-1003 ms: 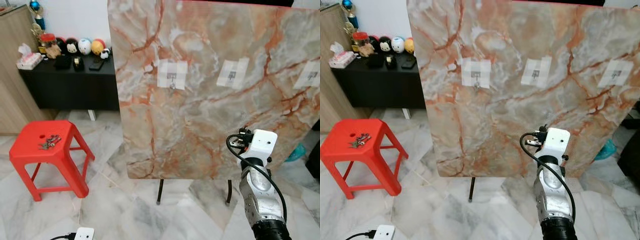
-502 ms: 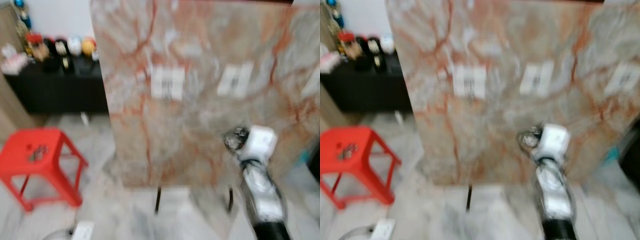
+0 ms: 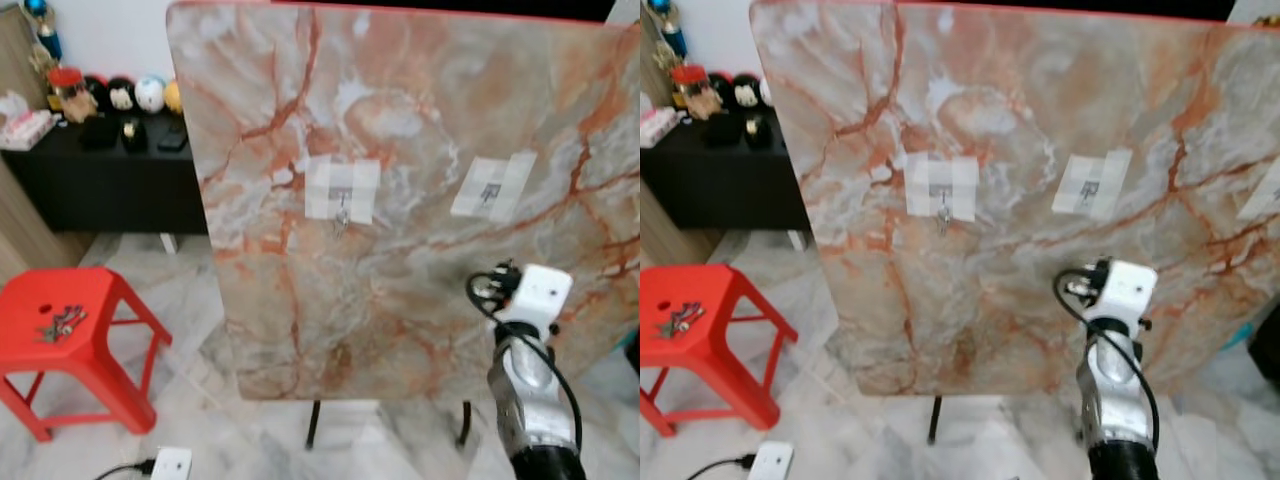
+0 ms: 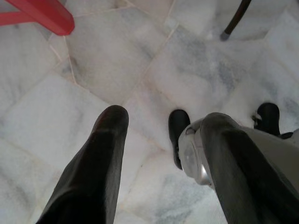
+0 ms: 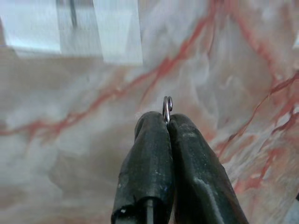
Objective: Hang keys on a hook
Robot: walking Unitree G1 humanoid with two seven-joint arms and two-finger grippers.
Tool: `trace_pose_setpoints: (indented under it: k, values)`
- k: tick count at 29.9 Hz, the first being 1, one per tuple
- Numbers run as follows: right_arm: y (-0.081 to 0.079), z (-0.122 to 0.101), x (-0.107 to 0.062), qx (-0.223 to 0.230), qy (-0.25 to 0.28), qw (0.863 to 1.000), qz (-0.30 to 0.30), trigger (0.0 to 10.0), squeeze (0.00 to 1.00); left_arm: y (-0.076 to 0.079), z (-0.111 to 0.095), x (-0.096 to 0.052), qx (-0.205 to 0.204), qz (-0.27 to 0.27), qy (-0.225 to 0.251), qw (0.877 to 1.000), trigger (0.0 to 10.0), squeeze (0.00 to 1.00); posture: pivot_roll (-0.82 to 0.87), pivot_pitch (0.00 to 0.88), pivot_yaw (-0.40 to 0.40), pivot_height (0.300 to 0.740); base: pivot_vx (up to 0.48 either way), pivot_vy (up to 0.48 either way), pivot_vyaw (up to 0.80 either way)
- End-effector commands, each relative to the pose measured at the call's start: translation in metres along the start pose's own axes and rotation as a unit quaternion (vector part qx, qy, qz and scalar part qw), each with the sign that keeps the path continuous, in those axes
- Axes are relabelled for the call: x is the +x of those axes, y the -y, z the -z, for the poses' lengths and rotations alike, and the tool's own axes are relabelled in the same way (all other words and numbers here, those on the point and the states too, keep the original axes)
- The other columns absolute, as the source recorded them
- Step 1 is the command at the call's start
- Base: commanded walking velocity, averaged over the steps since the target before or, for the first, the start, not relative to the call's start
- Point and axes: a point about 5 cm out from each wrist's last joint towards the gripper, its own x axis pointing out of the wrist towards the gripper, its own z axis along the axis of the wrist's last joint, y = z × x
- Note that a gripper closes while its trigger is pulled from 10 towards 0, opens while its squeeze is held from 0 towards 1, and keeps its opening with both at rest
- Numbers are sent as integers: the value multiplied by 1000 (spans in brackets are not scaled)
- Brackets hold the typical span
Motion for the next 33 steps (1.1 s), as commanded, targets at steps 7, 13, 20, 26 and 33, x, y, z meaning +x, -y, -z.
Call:
trace_pose_setpoints:
  k: [7,13,20,26,33]
  values:
    - [10,-19,6,-25,55,997,40,10000,0,0,4,-1,6,0,-10,1000,10000,0,26,0,-82,740,0,0,0]
    - [15,-26,14,-67,81,991,80,10000,0,0,3,0,7,0,-8,1000,10000,0,28,0,-81,740,0,0,0]
    - [3,-30,21,-208,102,972,46,10000,0,0,2,0,7,-1,-8,1000,10000,0,31,0,-85,740,0,0,0]
    - [-4,-32,20,-321,144,936,9,10000,0,1,2,0,5,-1,-7,1000,10000,0,29,0,-86,740,0,0,0]
    - [-3,-26,18,-352,143,925,10,10000,0,1,2,0,5,0,-7,1000,10000,0,29,0,-85,740,0,0,0]
